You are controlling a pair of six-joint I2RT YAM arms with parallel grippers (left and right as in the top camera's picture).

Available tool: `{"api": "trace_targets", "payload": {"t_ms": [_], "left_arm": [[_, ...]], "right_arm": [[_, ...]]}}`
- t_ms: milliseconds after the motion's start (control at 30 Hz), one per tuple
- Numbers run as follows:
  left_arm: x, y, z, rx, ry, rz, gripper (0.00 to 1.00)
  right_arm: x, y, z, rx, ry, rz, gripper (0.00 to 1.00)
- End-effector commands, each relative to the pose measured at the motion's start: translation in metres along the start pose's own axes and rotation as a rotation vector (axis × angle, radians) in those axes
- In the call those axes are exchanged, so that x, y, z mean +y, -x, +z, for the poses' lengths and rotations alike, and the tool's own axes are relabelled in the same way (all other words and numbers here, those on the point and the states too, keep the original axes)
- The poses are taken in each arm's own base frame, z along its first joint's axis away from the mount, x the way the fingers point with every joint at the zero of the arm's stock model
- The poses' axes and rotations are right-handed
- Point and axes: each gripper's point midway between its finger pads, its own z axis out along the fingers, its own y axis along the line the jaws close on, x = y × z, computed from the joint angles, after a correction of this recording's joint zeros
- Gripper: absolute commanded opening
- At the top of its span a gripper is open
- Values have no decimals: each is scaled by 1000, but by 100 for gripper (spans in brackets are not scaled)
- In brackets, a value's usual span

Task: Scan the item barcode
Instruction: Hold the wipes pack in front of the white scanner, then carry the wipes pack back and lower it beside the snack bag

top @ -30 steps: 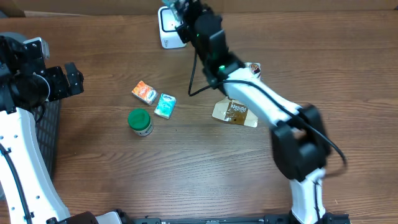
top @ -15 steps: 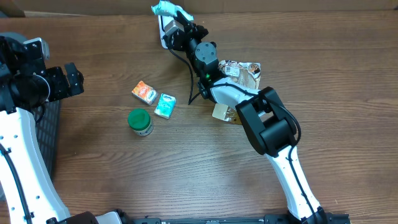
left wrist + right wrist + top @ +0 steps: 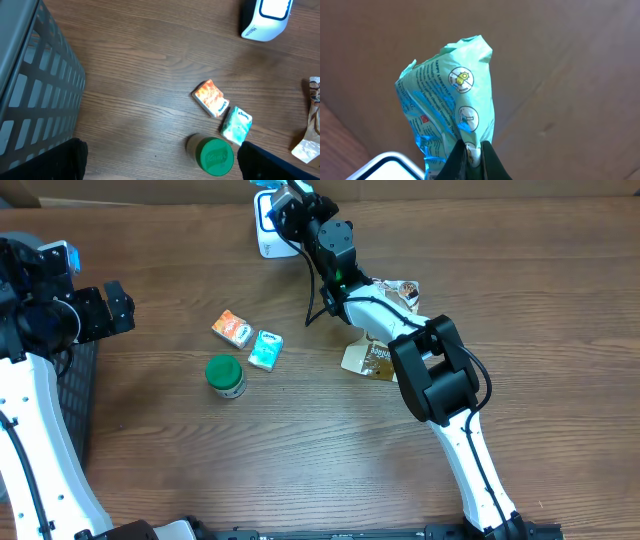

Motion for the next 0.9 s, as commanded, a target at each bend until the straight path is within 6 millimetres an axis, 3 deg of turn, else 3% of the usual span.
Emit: {"api": "trace_targets", "payload": {"t_ms": [0, 200, 367, 533, 700, 867], "left_arm": [[-3, 1, 1, -1, -13, 15, 100], [-3, 1, 1, -1, -13, 15, 100], [-3, 1, 1, -1, -13, 15, 100], [-3, 1, 1, -1, -13, 15, 99], [-3, 1, 1, -1, -13, 15, 100], [-3, 1, 1, -1, -13, 15, 100]], "right_arm": [[-20, 36, 1, -39, -56, 158, 4], [-80, 81, -7, 17, -153, 337, 4], [-99, 103, -39, 243, -60, 530, 4], [-86, 95, -105, 574, 139, 819, 4], [-51, 58, -184, 970, 344, 987, 4], [-14, 9, -244, 1275, 385, 980, 4]]}}
